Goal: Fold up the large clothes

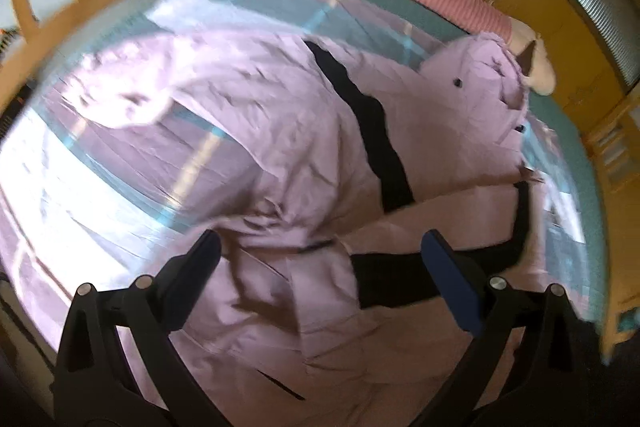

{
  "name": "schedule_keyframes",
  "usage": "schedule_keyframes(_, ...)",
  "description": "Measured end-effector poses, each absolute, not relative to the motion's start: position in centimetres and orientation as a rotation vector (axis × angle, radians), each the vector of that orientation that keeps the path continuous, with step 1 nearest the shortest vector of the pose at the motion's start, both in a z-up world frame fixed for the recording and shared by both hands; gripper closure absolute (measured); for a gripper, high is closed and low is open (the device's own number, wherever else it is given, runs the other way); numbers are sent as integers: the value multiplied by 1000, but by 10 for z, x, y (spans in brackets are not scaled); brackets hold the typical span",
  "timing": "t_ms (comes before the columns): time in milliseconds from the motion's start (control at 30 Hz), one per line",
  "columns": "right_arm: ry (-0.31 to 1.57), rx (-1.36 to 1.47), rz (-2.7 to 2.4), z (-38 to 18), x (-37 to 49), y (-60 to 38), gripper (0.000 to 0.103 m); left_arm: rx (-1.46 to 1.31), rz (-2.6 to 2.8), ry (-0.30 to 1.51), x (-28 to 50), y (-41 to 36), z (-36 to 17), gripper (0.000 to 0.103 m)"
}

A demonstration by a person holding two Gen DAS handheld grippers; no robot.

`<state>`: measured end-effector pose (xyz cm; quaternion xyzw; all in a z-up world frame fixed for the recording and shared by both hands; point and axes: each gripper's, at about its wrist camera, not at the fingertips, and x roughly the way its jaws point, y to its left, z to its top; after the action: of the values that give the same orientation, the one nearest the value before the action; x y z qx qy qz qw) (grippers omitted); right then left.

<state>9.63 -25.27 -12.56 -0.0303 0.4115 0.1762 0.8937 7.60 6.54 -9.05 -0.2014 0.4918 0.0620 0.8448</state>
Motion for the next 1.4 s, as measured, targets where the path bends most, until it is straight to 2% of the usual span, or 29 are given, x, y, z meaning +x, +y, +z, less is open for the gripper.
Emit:
schedule_keyframes(167, 1006, 223, 403, -138, 103, -288, 7, -601, -95, 1220, 87, 67, -123, 2)
schedule_keyframes(300, 1012, 208, 385, -133, 89, -287, 7, -446, -46, 1365, 88, 45, -142, 2)
schedule_keyframes(467, 1039, 185, 392, -143, 94, -278, 7, -381, -101, 1476, 89, 16, -168, 2)
schedule_keyframes(533, 1043, 168, 392, -146, 94, -274, 7, -329, -94, 1450, 91, 7, -168, 9)
schedule_keyframes(567, 1044, 166, 393, -147, 93, -274, 7, -304, -72, 1413, 92, 5, -164, 23)
schedule_keyframes(600, 1047, 172, 395, -148, 92, -275, 7, -278, -44, 1369, 94, 7, -160, 46)
schedule_keyframes(700, 1075, 256, 433, -155, 85, -283, 7, -290, -14, 1268, 99, 17, -148, 68)
schedule_keyframes(900, 1213, 348, 524, -182, 93, -278, 7, -209, 79, 1134, 103, 21, -125, 73)
schedule_keyframes(1033, 1214, 440, 444, -192, 101, -296, 7, -133, 111, 1036, 95, 11, -106, 74)
schedule_keyframes(1067, 1204, 481, 424, -194, 102, -304, 7, -105, 122, 1011, 91, 10, -100, 79)
schedule_keyframes(1100, 1185, 565, 397, -196, 104, -318, 7, -73, 143, 985, 89, 8, -96, 83)
schedule_keyframes(1200, 1127, 779, 323, -202, 105, -353, 7, -25, 126, 940, 85, 0, -85, 83)
schedule_keyframes(1233, 1108, 821, 293, -203, 104, -362, 13, -29, 104, 947, 84, 0, -85, 83)
schedule_keyframes(1267, 1095, 823, 255, -203, 103, -368, 23, -28, 96, 956, 79, 0, -84, 83)
schedule_keyframes(1300, 1092, 796, 220, -203, 103, -371, 53, -22, 90, 974, 81, -2, -87, 82)
schedule_keyframes(1333, 1096, 780, 203, -205, 103, -372, 75, -23, 78, 994, 82, -4, -90, 81)
schedule_keyframes(1367, 1094, 807, 205, -208, 101, -375, 79, -31, 61, 1014, 80, -5, -94, 68)
schedule_keyframes(1400, 1092, 833, 207, -211, 100, -377, 85, -48, 34, 1047, 80, -5, -99, 37)
